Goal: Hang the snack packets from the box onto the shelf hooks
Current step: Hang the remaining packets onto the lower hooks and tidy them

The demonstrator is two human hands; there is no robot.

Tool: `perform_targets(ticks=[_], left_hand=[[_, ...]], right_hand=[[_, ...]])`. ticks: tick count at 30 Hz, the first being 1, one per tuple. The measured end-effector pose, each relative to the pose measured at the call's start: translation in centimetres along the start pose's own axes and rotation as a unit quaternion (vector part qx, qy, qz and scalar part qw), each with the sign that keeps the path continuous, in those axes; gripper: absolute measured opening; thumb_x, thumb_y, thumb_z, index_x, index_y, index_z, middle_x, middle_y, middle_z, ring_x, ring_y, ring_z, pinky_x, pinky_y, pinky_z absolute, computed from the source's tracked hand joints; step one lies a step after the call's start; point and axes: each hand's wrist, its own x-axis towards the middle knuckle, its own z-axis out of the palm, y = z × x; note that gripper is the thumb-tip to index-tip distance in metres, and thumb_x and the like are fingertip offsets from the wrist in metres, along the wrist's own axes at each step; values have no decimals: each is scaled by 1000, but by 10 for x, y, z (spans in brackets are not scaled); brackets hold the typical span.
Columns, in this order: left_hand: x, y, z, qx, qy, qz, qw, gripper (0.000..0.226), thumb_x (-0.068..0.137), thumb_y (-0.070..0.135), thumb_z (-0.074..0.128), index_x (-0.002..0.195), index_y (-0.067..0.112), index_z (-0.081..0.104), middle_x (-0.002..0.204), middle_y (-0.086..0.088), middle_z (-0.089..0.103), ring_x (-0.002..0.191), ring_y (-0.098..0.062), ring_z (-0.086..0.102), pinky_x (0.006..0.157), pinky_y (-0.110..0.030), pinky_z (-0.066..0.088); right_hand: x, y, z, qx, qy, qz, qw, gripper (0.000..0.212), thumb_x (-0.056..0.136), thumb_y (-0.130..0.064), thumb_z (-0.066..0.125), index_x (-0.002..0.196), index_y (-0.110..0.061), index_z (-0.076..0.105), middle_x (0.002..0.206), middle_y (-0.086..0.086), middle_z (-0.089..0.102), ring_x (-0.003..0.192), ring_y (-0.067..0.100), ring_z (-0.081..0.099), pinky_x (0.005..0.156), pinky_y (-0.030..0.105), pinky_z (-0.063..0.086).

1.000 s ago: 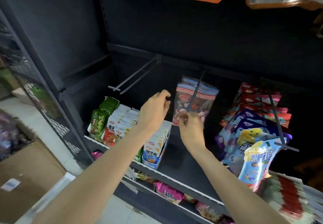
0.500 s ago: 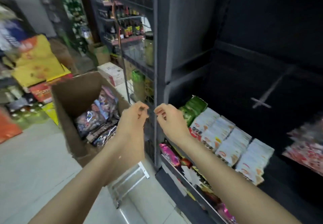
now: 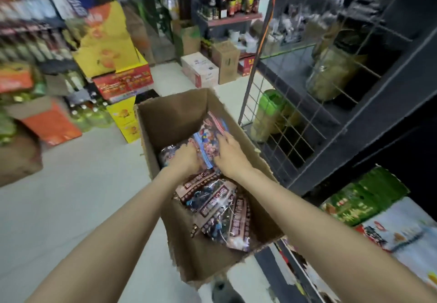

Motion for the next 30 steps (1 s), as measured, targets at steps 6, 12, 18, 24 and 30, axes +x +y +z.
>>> perform_targets(ticks=[6,12,18,24,30], left_hand=[[58,-8,1,124,-45,69,989,79,91,19,57,151,13,5,159,-5,-1,143,-24,16,109,-39,27],[92,-17,18,262,-52,59,962,73,85,19,61,147,16,22,151,-6,25,138,-25,25,113,-52,17],[103,-15,11,374,15,118,920,36,96,15,42,131,17,50,140,-6,37,128,-25,34,111,-45,21],[77,-25,-16,295,-1,72,953,32,88,11,56,118,19,53,123,-5,57,118,-26,50,92,-39,37],[37,-21,-52,132,121,103,978,32,78,17,69,109,19,59,113,-5,62,108,-27,54,76,-35,42]], right_hand=[[67,-6,13,-144,-5,37,989,60,97,-12,45,147,2,15,146,25,27,133,37,27,105,38,33],[98,-8,15,-240,6,30,970,56,98,-7,38,143,15,13,132,25,50,123,37,46,94,38,43],[102,-4,10,-227,-10,-7,974,59,96,-2,39,143,13,7,123,20,60,110,33,61,86,38,49],[90,-6,-5,-160,28,-60,985,18,95,-2,40,106,-6,55,102,18,64,94,37,61,69,38,42],[62,-21,-15,-74,123,-82,986,22,101,-27,37,101,-16,56,96,3,54,82,26,53,66,30,29]])
